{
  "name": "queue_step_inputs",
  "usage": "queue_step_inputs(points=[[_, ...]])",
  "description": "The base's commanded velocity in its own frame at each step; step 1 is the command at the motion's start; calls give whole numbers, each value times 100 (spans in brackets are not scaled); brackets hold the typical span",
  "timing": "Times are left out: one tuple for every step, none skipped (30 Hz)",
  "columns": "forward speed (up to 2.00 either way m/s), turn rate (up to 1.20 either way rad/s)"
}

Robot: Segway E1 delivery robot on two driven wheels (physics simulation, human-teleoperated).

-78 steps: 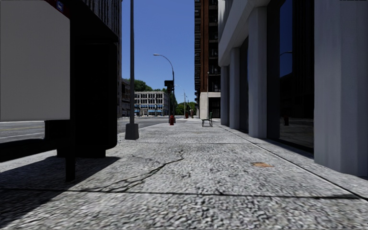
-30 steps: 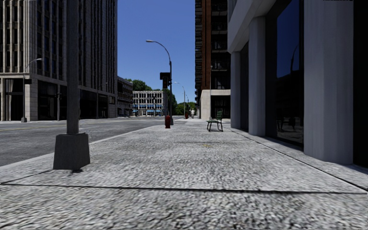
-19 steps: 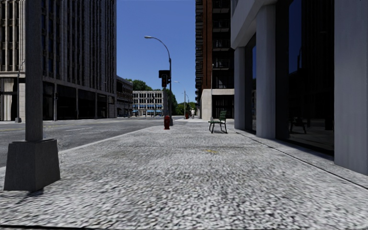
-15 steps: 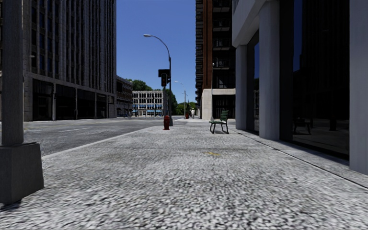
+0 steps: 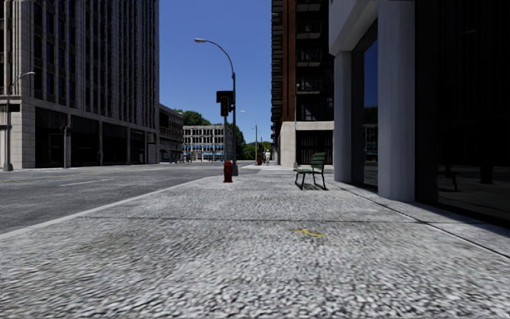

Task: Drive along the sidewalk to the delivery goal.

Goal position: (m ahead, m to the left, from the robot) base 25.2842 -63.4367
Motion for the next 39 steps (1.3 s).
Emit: queue_step_inputs(points=[[200,0],[200,0],[200,0],[200,0],[200,0],[200,0],[200,0],[200,0],[200,0],[200,0],[200,0],[200,0],[200,0],[200,-2],[200,-5],[200,-6],[200,0],[200,0],[200,0],[200,0],[200,0],[200,0],[200,0],[200,0],[200,0],[200,0],[200,0],[200,0],[200,0],[200,0],[200,0],[200,0],[200,0],[200,0],[200,0],[200,0],[200,0],[200,0],[200,0]])
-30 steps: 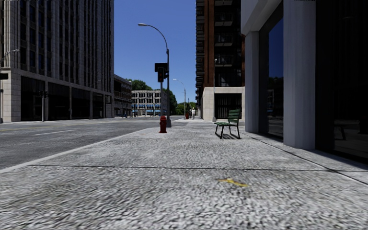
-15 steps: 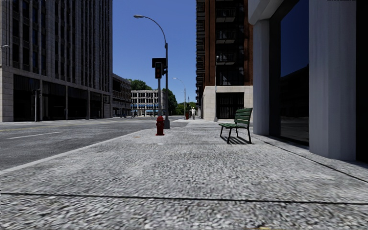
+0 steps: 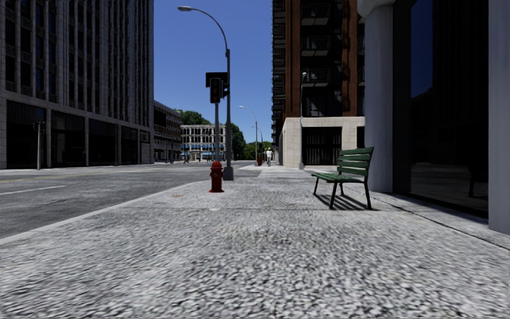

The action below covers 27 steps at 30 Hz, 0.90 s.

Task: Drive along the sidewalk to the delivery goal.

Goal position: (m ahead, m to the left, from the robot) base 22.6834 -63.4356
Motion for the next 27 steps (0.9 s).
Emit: queue_step_inputs(points=[[200,0],[200,0],[200,0],[200,0],[200,0],[200,0],[200,0],[200,0],[200,0],[200,0],[200,0],[200,0],[200,0],[200,0],[200,0],[200,0],[200,0],[200,0],[200,0],[200,0],[200,0],[200,0],[200,0],[200,0],[200,0],[200,0],[200,0]])
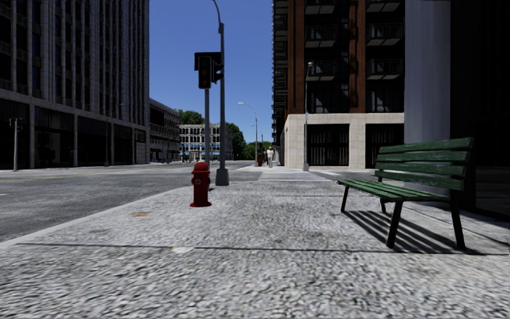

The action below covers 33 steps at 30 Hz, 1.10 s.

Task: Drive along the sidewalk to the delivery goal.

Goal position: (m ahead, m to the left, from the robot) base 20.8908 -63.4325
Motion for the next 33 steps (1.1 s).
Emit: queue_step_inputs(points=[[200,0],[200,0],[200,0],[200,0],[200,0],[200,0],[200,0],[200,0],[200,0],[200,0],[200,0],[200,0],[200,0],[200,0],[200,-1],[200,-2],[200,-2],[200,-2],[200,-2],[200,-2],[200,-2],[200,-2],[200,-2],[200,-2],[200,-2],[200,-2],[200,-2],[200,-2],[200,-2],[200,-2],[200,-2],[200,-2],[200,0]])
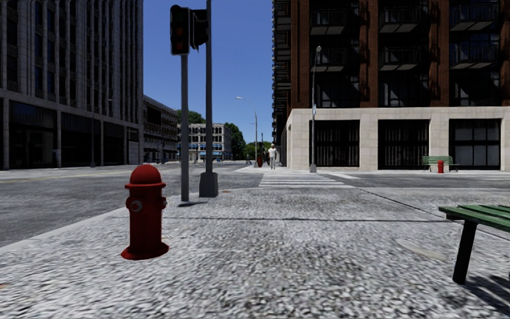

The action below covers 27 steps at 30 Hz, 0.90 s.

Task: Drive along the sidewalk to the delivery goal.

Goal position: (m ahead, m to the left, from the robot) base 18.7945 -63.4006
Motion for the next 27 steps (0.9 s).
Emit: queue_step_inputs(points=[[200,0],[200,0],[200,0],[200,0],[200,0],[200,0],[200,0],[200,0],[200,0],[200,0],[200,0],[200,0],[200,0],[200,0],[200,0],[200,0],[200,0],[200,0],[200,-5],[200,-6],[200,-7],[200,-7],[200,-8],[200,-10],[200,-12],[200,-15],[200,-17]])
